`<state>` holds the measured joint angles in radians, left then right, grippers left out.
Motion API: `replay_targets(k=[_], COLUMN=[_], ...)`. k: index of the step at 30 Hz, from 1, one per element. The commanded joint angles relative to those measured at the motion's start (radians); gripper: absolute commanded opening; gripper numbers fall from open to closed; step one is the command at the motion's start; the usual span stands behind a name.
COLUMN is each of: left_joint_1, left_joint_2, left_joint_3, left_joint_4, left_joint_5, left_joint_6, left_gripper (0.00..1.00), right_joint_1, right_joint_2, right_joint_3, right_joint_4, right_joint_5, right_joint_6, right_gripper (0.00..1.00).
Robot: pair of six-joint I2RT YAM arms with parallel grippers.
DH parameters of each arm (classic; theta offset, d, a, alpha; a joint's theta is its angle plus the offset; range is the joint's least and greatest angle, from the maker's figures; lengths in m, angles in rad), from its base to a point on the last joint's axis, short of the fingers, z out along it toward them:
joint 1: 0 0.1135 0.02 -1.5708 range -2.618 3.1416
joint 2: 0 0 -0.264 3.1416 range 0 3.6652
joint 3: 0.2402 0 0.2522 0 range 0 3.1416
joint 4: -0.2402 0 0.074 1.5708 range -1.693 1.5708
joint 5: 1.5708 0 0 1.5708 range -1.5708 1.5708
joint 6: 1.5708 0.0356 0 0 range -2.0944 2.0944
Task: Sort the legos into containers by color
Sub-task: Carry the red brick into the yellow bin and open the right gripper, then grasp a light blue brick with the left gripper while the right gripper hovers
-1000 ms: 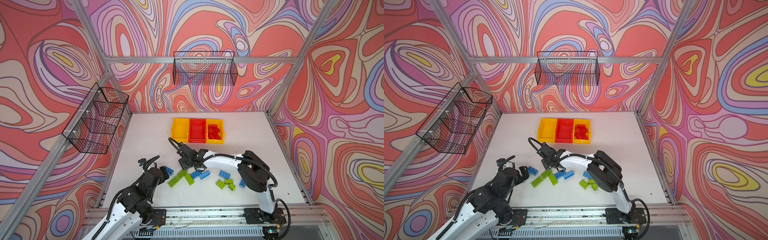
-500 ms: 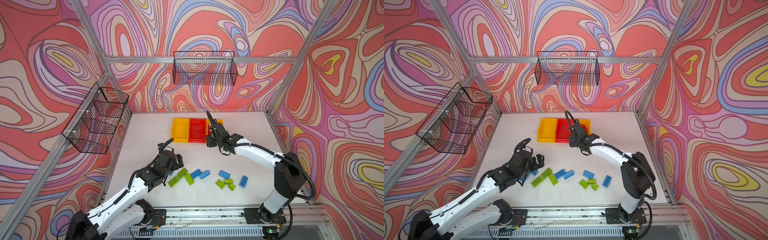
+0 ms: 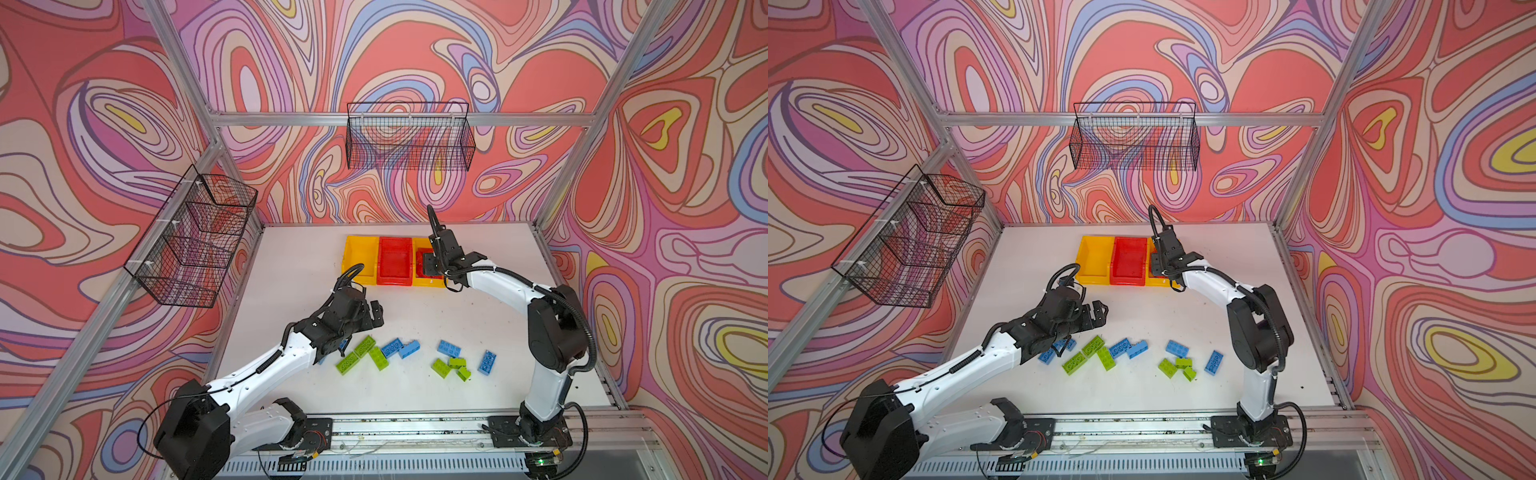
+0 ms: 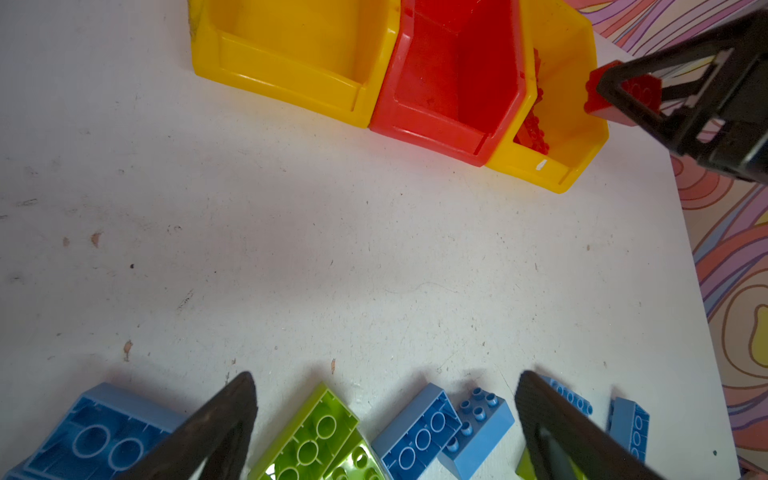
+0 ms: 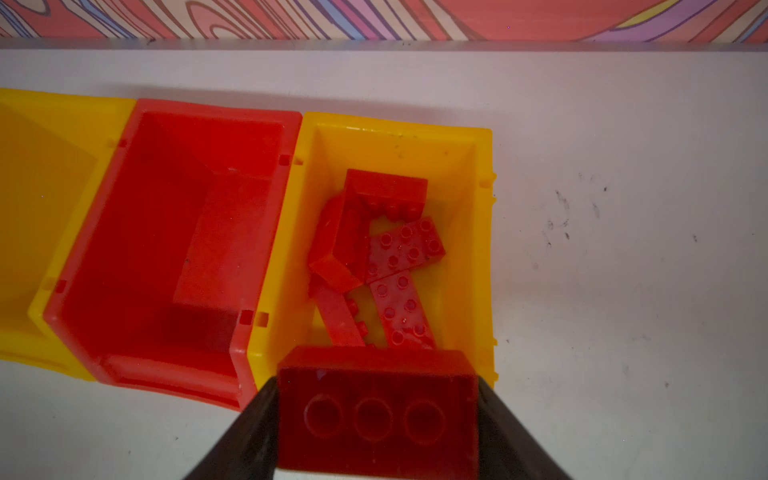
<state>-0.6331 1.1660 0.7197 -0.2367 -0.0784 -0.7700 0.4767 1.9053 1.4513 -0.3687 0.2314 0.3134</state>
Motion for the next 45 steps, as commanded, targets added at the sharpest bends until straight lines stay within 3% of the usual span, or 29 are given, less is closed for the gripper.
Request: replay_targets(k=[1, 9, 13, 17, 26, 34, 39, 45], left_joint_1=[0.006, 0.006, 0.006, 0.007, 0.006, 0.007, 0.014, 0.021], left_joint_2=[0.006, 0.015, 0.017, 0.001, -0.075, -0.135, -0.157, -0.148], left_joint_3=[0.015, 0.014, 0.017, 0.008, -0.046, -0.116, -0.119, -0.146], left_joint_4=[0.013, 0.007, -0.011, -0.02, -0.118, -0.228, -0.282, -0.255], left_joint_5=[0.001, -0.007, -0.011, -0.01, -0.023, -0.096, -0.148, -0.073], left_joint_6=[0.015, 0.02, 0.018, 0.015, -0.013, -0.062, -0.063, -0.131], left_gripper=[1.0, 1.0, 1.0, 1.0, 1.0, 1.0, 1.0, 1.0], right_joint_1=[-0.027, -0.049, -0.051, -0.051, -0.029, 0.077, 0.125, 0.146], right_joint_2=[0.046, 0.187, 0.231, 0.209, -0.036, -0.272, -0.338, -0.374], right_joint_3=[0.082, 0.255, 0.317, 0.309, 0.051, -0.215, -0.299, -0.34], right_joint_4=[0.006, -0.033, -0.054, -0.047, 0.002, -0.004, 0.006, 0.025], right_joint_5=[-0.002, -0.017, -0.017, -0.031, -0.105, -0.085, -0.09, -0.083], right_joint_6=[-0.016, -0.037, -0.037, -0.028, 0.01, 0.029, 0.05, 0.067], right_gripper=[0.56, 0.59, 0.83, 0.93, 0.97, 0.97, 0.97, 0.97])
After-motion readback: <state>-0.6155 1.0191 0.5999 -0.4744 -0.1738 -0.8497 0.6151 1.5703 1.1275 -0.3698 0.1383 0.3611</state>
